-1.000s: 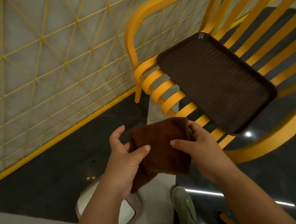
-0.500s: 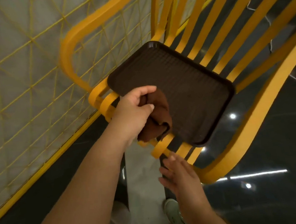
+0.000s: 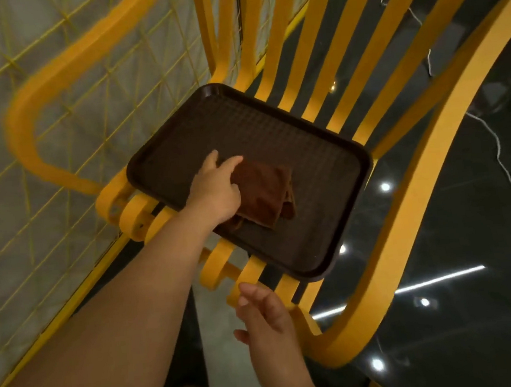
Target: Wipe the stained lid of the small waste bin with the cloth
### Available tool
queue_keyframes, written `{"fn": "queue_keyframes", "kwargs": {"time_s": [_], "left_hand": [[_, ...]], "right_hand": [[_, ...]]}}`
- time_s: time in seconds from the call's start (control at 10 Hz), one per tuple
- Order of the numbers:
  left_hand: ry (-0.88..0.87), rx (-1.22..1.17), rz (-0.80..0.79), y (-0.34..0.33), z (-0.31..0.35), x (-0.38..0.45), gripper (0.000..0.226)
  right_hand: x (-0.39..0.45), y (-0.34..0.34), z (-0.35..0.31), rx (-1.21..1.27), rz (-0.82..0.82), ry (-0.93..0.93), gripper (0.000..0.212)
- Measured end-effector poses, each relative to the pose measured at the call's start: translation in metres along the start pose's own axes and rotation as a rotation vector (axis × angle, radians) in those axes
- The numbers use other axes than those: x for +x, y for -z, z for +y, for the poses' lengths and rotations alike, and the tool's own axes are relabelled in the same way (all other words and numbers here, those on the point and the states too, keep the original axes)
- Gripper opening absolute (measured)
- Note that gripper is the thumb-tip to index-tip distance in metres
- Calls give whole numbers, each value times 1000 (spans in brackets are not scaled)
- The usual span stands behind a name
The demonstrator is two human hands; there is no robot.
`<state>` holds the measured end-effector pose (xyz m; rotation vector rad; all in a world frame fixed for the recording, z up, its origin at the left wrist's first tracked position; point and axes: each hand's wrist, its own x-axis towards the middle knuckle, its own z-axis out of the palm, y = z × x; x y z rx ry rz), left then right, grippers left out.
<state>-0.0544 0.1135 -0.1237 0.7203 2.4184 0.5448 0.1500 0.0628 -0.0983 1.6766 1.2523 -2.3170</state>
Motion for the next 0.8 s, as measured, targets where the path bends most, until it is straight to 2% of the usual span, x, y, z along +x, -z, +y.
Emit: {"fn": "queue_keyframes", "kwargs": {"time_s": [0.1,0.2,0.4,0.5,0.6,0.7,0.8], "left_hand": [[-245,321,-84,-21,-2,-4,52],[-267,455,-251,-43,-10,-8,60],[-221,567,-232,-58,-17,-11,63],[-167,496,-259,-45,-10,-18,66],[-135,432,-148,-22,-23,-45,69],[-67,489,-89,6,-56,-85,69],[20,512,-112,30,-85,-132,70]], "right_hand": [[6,0,7,-28,13,-2,15],[8,-1,9,-45,13,-19,15],[14,1,6,-112,-17,-7,15],[14,0,4,-149,-18,42,16],[11,-4,0,-191,-25,83,17],[5,-11,-3,-270,-66,132,20],[-16,-20,-8,-313,-98,168,23]]}}
